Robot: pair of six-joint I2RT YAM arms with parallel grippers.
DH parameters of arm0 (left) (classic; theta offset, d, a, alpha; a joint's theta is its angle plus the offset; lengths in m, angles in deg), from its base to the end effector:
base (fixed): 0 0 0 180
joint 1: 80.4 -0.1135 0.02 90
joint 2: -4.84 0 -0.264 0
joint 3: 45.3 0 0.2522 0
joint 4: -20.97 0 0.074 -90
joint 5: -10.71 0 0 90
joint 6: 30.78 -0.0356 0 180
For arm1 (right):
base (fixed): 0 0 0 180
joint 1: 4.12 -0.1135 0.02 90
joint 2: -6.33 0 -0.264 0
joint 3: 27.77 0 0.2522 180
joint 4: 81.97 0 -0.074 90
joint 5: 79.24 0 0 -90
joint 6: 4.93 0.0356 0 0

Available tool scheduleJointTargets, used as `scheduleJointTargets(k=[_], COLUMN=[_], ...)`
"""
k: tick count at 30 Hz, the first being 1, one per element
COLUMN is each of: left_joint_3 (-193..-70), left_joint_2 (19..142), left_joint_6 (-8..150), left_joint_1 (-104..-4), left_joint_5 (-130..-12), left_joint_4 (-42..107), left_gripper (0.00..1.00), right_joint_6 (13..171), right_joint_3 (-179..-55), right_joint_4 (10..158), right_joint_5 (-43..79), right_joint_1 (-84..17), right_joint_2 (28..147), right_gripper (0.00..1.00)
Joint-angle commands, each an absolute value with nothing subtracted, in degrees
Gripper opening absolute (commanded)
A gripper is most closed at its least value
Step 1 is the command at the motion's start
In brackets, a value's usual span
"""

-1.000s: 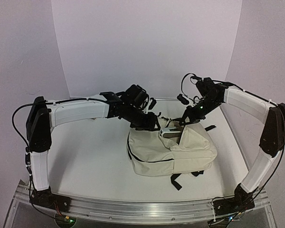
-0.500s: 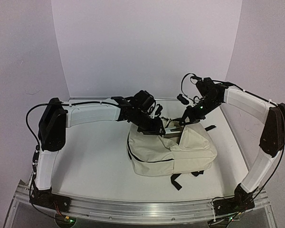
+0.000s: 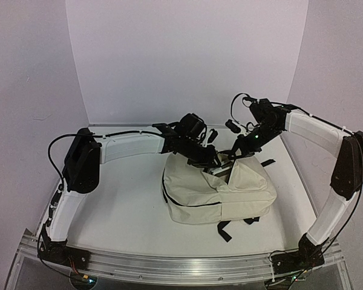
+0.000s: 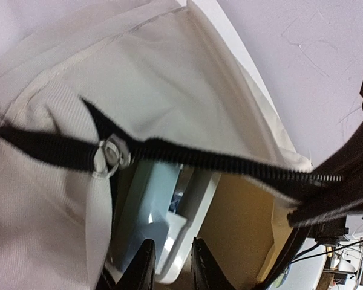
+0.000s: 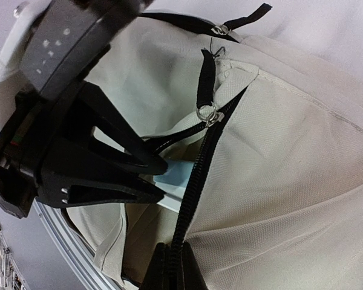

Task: Pack the student bag
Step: Place the stationery in the student bag.

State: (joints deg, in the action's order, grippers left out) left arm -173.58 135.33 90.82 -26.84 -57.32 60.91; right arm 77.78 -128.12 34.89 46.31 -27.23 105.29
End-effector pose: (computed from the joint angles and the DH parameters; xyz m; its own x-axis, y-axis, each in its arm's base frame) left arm 0.2998 -0.4285 0.2327 -0.8168 0.2881 -0.4999 0.5669 0.5620 -0.6023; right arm 0.3248 0.1611 0.2897 -0.7310 -0.4242 -0.5345 -0.6706 0.5913 0.4480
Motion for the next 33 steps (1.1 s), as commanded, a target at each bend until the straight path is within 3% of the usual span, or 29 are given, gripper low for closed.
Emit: scheduleJointTargets(k=[1,5,11,16,25,33], left_joint_3=[-180.0,-181.0,-175.6,-173.0,-171.4,-181.8], left_joint_2=[139.0,139.3,133.4,132.9,133.3,142.4], left_joint_6=[90.4,89.8,87.1,86.6,87.0,88.5], left_joint_1=[-26.9,-27.0,-27.0,-27.0,-26.0,-25.9], left_joint_5=[-55.6,-56.1,-61.1,-58.9,-46.3,-41.2], left_joint_4=[59.4,60.7,64.9,67.6,58.8,54.5], left_gripper=[0.22,0.26,0.50,0.55,0.33,0.23], right_joint_6=[77.3,77.3,77.1,77.1,77.7,77.9], right_joint_3=[-129.2,-129.2,-128.8,-128.8,-128.3,-128.4], right_joint_4=[35.4,35.4,35.4,35.4,35.5,35.6], right_joint_5=[50.9,50.8,50.6,50.6,51.2,51.4], right_joint_1=[-27.6,-27.5,-27.5,-27.5,-27.5,-27.6], right_joint_2=[103.7,103.6,103.2,103.5,103.7,103.7], right_gripper=[0.00,0.00,0.00,0.00,0.00,0.00])
